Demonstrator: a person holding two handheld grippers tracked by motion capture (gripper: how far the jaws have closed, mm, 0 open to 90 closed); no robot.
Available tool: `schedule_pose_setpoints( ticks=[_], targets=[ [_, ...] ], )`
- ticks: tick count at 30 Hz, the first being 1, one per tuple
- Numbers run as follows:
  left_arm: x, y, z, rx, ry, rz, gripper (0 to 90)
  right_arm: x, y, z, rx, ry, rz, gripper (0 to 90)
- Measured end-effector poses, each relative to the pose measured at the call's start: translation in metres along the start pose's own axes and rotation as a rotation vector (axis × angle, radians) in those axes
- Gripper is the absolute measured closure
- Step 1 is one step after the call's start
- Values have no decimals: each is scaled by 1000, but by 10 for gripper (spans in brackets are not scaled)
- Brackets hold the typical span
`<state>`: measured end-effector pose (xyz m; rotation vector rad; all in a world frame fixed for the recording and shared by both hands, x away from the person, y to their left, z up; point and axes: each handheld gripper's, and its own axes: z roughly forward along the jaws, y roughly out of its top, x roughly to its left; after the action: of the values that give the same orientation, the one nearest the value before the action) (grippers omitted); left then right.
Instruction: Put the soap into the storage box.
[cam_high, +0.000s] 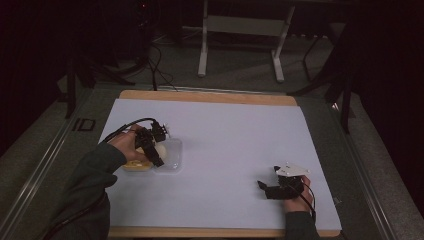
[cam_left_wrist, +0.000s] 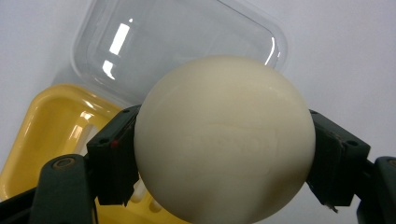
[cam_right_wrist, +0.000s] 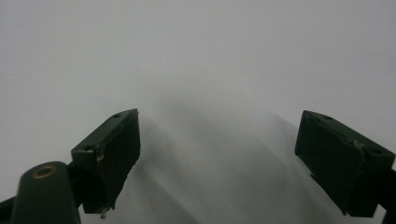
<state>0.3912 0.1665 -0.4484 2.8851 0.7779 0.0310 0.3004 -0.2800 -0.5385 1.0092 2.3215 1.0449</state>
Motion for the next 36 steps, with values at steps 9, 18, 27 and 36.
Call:
schedule_pose_setpoints(
  ticks=[9,18,27,36],
  targets=[
    [4,-4,-4,-3,15,-12,231,0,0,0,0,-3,-3,141],
    [13,-14,-3,-9,27,-49,231,0,0,0,-2,-4,-4,141],
    [22,-23,0,13,33,-86,231,0,0,0,-2,-4,-3,141],
    [28,-31,3,19,36,-123,231,0,0,0,-2,-4,-4,141]
  ],
)
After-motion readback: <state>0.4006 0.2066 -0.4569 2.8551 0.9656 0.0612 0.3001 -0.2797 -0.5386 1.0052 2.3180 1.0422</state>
